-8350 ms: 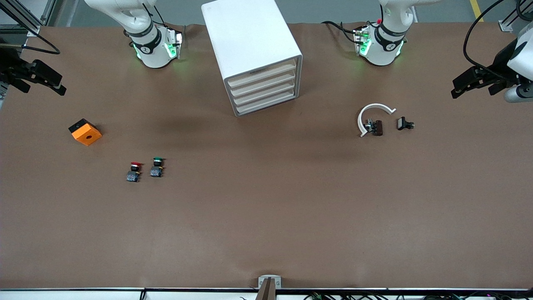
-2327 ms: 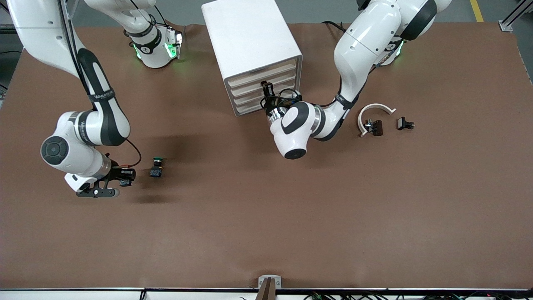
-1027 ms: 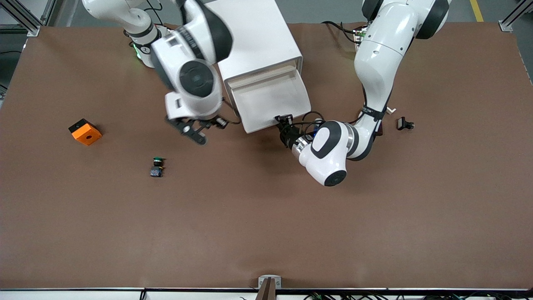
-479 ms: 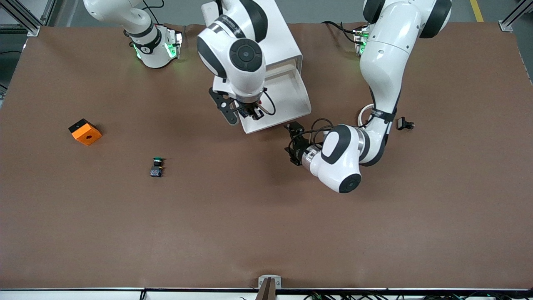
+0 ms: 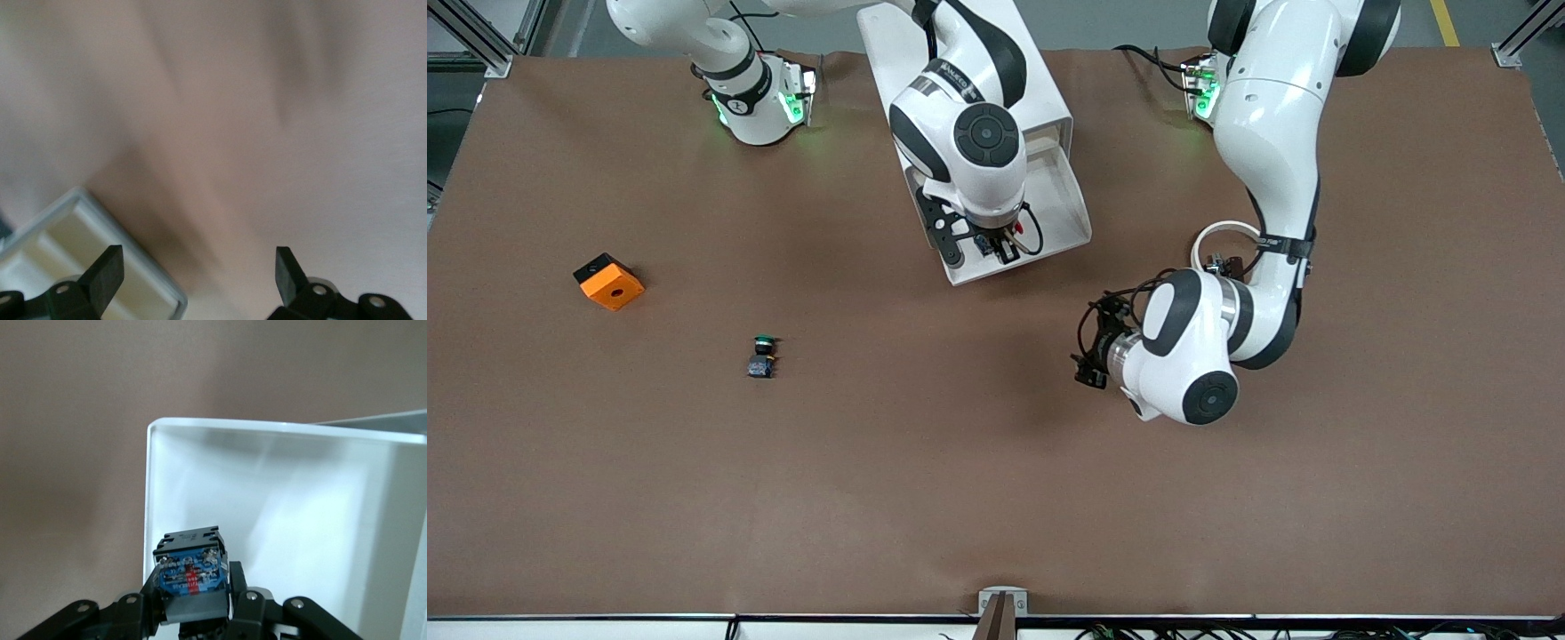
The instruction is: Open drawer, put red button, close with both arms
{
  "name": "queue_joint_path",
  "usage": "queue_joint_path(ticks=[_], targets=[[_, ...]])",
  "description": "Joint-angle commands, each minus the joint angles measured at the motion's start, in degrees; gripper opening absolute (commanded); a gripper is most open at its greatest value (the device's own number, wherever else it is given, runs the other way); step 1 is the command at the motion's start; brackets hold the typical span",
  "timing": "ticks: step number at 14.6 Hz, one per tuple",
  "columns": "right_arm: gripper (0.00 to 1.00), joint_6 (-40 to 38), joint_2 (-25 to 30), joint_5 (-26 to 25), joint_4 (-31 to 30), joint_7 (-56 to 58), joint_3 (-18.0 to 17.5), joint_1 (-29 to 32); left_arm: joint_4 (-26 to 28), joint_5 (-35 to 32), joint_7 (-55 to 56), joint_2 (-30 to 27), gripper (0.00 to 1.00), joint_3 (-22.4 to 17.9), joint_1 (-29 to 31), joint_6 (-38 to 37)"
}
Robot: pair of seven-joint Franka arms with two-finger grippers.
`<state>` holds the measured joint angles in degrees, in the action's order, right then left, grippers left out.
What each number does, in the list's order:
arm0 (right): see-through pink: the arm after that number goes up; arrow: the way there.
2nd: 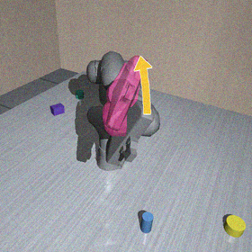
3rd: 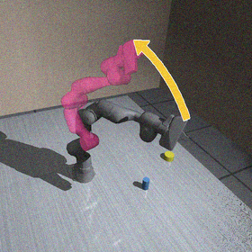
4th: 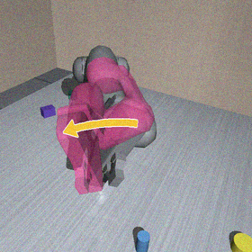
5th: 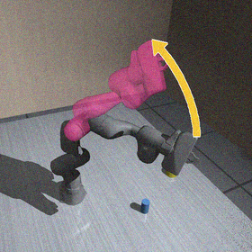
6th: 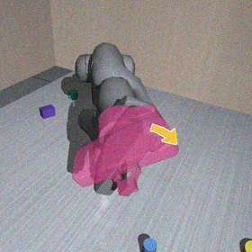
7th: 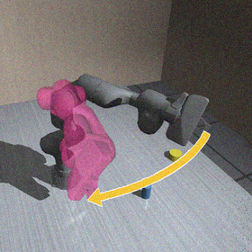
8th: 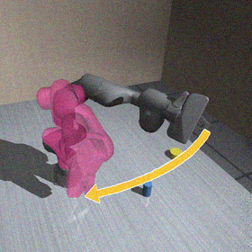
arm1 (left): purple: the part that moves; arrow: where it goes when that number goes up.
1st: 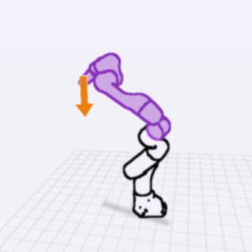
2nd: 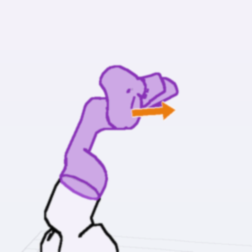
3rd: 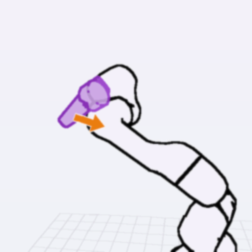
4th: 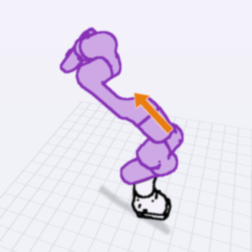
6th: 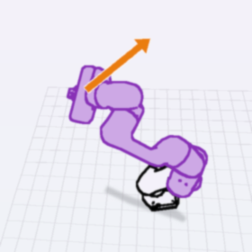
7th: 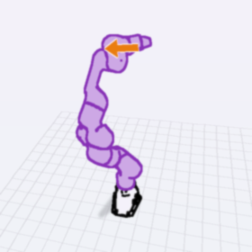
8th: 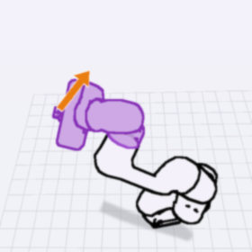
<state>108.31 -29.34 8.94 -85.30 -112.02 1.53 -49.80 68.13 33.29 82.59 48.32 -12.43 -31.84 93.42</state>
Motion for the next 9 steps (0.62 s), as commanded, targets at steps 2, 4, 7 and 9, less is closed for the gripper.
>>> queue_joint_path(ticks=[2,4,7,9], targets=[[0.38,0.24,-0.71,1.26,0.40,-1.36,0.67,-1.35,0.16,-2.70,-5.33,-1.38,1.00,-1.80,-0.77,4.92],[0.41,0.15,-1.50,1.26,0.40,-1.27,0.67,-2.41,0.16,-6.46,-11.18,-1.91,1.00,-3.12,-1.21,5.46],[0.50,0.15,-2.30,1.26,0.40,-1.27,0.67,-3.20,0.25,-11.75,-24.62,-2.87,1.00,-3.12,-1.12,5.46],[0.68,-0.11,-2.30,1.26,0.40,-1.18,0.67,-3.38,0.34,-11.84,-31.58,-3.14,1.00,-3.30,-0.68,5.46]])
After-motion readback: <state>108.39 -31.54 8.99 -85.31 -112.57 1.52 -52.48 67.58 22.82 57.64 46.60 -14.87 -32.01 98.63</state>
